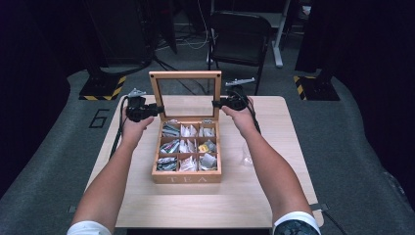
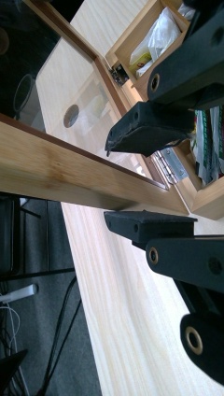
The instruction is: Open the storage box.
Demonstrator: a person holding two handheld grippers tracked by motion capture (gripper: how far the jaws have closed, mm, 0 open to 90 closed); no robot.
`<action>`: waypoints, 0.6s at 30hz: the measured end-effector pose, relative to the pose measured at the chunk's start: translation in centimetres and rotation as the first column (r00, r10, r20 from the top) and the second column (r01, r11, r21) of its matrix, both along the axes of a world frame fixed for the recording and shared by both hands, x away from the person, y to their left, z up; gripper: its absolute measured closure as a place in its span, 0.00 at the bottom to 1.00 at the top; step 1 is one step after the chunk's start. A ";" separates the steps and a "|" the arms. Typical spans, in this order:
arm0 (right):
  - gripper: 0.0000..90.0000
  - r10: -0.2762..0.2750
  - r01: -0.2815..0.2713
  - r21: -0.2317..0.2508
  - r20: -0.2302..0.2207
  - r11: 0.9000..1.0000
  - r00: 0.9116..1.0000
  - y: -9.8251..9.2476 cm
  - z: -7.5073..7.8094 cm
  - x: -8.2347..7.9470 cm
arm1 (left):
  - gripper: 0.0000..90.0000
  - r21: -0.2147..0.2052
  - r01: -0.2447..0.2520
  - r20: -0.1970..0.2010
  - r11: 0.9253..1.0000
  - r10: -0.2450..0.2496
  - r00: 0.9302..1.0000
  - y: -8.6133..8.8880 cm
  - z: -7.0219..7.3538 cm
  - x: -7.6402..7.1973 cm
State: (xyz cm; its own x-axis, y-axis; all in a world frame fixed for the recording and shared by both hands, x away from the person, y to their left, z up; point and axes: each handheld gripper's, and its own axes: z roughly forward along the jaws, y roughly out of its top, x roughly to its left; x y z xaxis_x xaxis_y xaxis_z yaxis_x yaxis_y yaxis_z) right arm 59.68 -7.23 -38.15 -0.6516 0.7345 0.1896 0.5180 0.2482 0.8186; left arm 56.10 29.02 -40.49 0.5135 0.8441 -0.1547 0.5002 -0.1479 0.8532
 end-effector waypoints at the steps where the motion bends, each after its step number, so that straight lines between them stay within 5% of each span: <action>1: 0.69 0.000 0.000 0.000 0.000 1.000 1.000 0.0 0.0 0.0 | 0.66 -0.001 -0.003 -0.002 1.000 0.003 1.000 0.0 -0.1 0.1; 5: 0.70 -0.012 0.012 -0.012 0.014 1.000 1.000 0.2 0.0 0.1 | 0.66 -0.033 -0.020 -0.027 0.999 0.019 0.999 0.0 -0.2 0.1; 18: 0.65 -0.050 0.050 -0.024 -0.008 0.998 0.999 0.5 -0.6 0.4 | 0.62 -0.017 -0.028 -0.016 0.999 0.028 0.999 0.2 -0.1 0.0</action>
State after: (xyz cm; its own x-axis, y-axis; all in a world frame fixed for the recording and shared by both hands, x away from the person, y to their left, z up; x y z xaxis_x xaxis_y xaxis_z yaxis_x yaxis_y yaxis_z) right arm 60.10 -6.74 -38.74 -0.6124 0.7703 0.1775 0.5373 0.2410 0.8082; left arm 56.12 29.21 -40.61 0.4870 0.8552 -0.1774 0.5170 -0.1186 0.8477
